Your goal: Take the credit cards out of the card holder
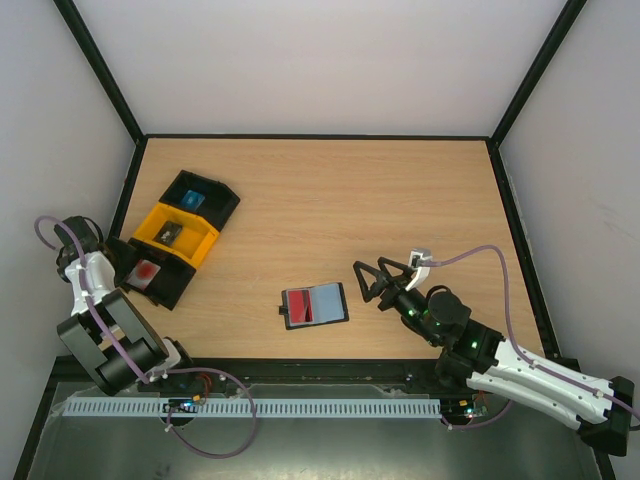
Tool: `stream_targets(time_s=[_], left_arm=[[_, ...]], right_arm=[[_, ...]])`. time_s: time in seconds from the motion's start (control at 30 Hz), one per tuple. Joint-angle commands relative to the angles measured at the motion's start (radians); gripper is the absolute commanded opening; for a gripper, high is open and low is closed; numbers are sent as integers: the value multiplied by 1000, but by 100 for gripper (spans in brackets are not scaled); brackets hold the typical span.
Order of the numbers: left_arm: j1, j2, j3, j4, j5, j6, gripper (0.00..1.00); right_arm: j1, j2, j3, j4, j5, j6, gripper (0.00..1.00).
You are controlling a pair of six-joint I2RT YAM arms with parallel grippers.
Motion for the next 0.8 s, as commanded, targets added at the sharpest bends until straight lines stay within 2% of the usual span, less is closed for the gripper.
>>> stream_targets(time_s=[0.0, 0.17, 0.23, 0.37, 0.5, 0.6, 0.63, 0.77], left_arm=[[7, -8, 1, 2, -16, 4, 8], [6, -44, 8, -7, -7, -10, 12], [7, -65, 17, -16, 2, -15, 22], [2, -116, 37, -37, 44, -26, 51], [-24, -166, 53, -65, 74, -21, 69], [-50, -205, 50, -87, 97, -12, 94], [-58, -220, 45, -90, 114, -11, 99], [-106, -272, 23, -103, 178, -7, 100]], right_arm=[[1, -4, 8, 2, 18, -11, 98], [2, -7, 9, -13, 11, 0, 98], [1, -8, 11, -22, 7, 8, 98], [1, -8, 17, -45, -4, 22, 98], [2, -2, 15, -63, -9, 41, 98], [1, 14, 22, -90, -7, 68, 98], [1, 20, 26, -100, -5, 78, 98], [1, 41, 34, -129, 0, 133, 98]])
